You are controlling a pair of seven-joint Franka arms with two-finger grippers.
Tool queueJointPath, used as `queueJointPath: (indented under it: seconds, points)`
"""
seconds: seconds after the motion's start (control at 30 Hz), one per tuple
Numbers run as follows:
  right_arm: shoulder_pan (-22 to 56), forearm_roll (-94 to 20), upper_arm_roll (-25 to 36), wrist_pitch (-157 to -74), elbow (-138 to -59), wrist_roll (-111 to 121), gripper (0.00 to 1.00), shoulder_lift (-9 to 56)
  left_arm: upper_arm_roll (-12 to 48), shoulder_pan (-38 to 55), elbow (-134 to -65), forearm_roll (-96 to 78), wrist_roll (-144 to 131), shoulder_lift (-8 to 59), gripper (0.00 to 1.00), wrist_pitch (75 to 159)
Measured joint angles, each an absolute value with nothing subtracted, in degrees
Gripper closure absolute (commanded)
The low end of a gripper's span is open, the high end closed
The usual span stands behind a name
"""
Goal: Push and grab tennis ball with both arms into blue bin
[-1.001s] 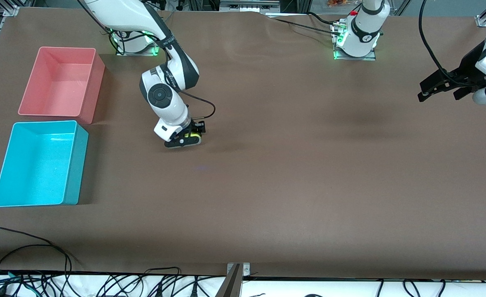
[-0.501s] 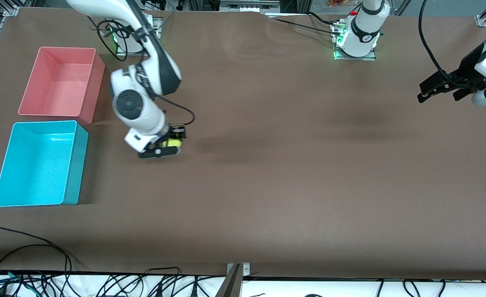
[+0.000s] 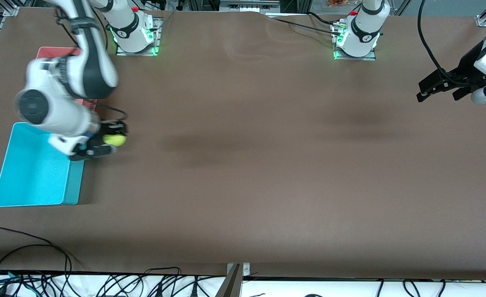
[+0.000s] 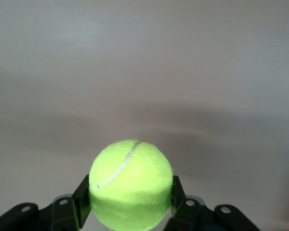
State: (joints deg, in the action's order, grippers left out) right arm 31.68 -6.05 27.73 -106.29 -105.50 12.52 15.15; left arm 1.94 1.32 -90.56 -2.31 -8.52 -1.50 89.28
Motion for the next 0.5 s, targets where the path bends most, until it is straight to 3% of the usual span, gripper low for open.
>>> queueJointPath:
  seconds: [0.27, 0.5]
  points:
    - [30.89, -6.05, 38.59, -101.83, -105.88, 28.45, 0.48, 15.14, 1.94, 1.34, -90.54, -2.31, -8.52, -1.50, 0.00, 89.28]
    - [25.89, -6.06, 40.12, -101.40, -106.74, 35.78, 0.48, 16.68, 1.94, 1.36, -90.54, -2.31, -8.52, -1.50, 0.00, 89.28]
